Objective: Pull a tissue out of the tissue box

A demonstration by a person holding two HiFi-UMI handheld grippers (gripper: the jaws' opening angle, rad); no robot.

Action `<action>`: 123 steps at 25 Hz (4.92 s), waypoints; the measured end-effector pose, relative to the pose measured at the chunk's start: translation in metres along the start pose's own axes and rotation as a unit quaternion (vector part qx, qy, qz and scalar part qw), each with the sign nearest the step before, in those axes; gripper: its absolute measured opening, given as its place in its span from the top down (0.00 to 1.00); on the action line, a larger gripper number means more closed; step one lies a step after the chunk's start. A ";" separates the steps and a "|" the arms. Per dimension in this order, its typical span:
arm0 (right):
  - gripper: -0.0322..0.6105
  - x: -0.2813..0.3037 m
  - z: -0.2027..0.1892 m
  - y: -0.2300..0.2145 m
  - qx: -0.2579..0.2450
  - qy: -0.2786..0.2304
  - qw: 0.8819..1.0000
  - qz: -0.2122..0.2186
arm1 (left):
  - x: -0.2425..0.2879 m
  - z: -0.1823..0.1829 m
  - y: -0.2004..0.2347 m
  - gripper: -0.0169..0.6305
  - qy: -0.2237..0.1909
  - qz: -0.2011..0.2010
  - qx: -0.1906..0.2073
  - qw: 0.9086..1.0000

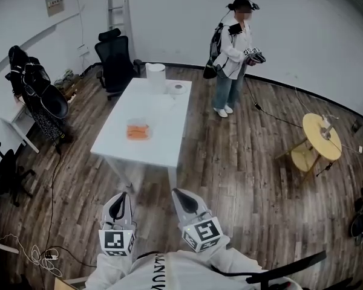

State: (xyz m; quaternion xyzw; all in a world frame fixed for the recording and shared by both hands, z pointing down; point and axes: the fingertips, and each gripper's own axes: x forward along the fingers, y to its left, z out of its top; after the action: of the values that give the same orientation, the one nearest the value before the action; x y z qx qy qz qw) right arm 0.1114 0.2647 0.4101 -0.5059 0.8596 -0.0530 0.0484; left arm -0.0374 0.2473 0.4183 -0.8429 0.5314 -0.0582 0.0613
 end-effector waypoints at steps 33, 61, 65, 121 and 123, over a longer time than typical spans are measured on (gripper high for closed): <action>0.95 0.180 -0.046 -0.016 -0.001 0.071 0.997 -0.018 | 0.116 -0.068 0.143 0.98 0.029 0.012 -0.024 0.999; 0.95 0.309 -0.049 -0.068 0.020 0.095 0.991 -0.091 | 0.231 -0.088 0.229 0.98 0.055 -0.037 -0.017 0.998; 0.95 0.330 -0.052 -0.084 0.030 0.101 0.991 -0.085 | 0.252 -0.096 0.236 0.98 0.071 -0.035 -0.015 0.997; 0.88 0.449 -0.094 -0.196 -0.034 0.222 0.974 0.021 | 0.406 -0.106 0.245 0.98 0.117 -0.053 0.002 0.992; 0.85 0.454 -0.099 -0.191 -0.039 0.237 0.969 0.053 | 0.406 -0.106 0.246 0.98 0.115 -0.053 0.000 0.992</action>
State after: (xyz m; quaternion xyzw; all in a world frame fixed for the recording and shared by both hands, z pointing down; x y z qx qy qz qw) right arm 0.0435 -0.2201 0.5215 -0.4340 0.8735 -0.1357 -0.1738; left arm -0.0991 -0.2290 0.4952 -0.8576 0.4893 -0.1582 -0.0030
